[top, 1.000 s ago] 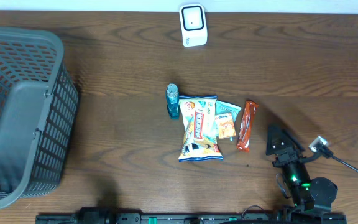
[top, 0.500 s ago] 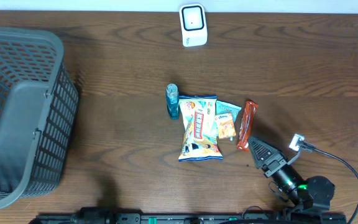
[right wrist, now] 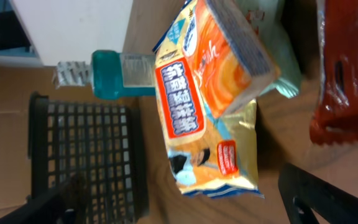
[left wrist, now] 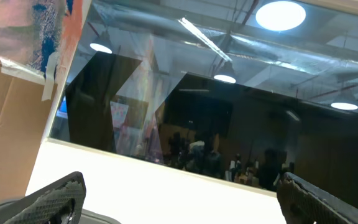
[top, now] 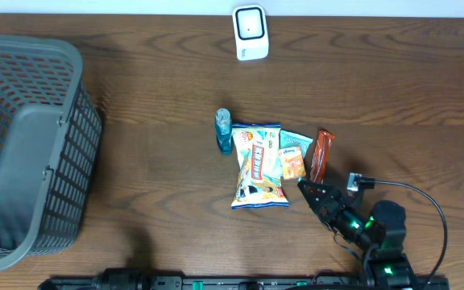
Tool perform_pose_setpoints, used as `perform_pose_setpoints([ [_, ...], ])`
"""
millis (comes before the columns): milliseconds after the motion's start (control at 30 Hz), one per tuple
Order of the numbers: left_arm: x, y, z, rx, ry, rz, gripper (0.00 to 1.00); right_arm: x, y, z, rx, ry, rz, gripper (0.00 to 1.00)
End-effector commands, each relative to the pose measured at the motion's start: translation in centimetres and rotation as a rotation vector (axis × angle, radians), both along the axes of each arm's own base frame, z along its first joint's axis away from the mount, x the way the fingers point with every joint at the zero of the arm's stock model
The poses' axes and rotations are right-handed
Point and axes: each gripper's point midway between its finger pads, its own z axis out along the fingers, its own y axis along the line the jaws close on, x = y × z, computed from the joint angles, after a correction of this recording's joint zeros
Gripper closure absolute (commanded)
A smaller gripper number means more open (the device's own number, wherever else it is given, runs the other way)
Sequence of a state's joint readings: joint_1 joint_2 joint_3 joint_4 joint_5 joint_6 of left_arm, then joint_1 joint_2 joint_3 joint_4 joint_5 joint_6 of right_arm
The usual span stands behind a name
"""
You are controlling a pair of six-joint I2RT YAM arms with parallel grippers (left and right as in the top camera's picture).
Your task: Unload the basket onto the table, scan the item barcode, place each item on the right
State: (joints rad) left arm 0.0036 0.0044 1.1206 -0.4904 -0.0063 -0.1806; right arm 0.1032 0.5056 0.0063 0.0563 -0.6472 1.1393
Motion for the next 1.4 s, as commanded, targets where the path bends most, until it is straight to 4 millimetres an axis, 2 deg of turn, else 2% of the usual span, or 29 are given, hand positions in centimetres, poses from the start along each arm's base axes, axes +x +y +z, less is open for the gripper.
perform_pose_setpoints([
  [0,0.0,0.1,0.1,-0.005,-0.004,0.003,0.02,1.1,-0.2,-1.0,-0.044,0.013,-0.049,0.07],
  [67,0.0,0.1,0.1,-0.005,-0.004,0.003,0.02,1.7,-0.1,-1.3,-0.048,0.024,-0.065,0.08],
  [233,0.0,0.2,0.1,-0.005,-0.004,0.004,0.02,2.5,-0.7,-3.8,-0.077,0.112,-0.127,0.11],
  [367,0.0,0.2,0.1,-0.005,-0.004,0.004,0.02,3.8,-0.5,-3.4,-0.049,0.079,-0.140,0.16],
  [500,0.0,0.2,0.1,-0.005,-0.004,0.004,0.02,5.1,-0.1,-3.6,-0.004,0.122,-0.155,0.25],
  [733,0.0,0.2,0.1,-0.005,-0.004,0.004,0.02,6.0,1.8,-4.4,-0.009,0.180,-0.089,0.26],
  [1000,0.0,0.2,0.1,-0.007,-0.004,0.007,0.02,7.5,1.3,-4.5,-0.034,0.176,-0.140,0.32],
  [1233,0.0,0.2,0.1,-0.006,-0.004,0.007,0.02,7.2,0.9,-5.5,-0.058,0.215,-0.158,0.38],
  [1367,0.0,0.2,0.1,-0.007,-0.004,0.007,0.02,6.5,2.0,-5.0,-0.024,0.213,-0.084,0.39],
])
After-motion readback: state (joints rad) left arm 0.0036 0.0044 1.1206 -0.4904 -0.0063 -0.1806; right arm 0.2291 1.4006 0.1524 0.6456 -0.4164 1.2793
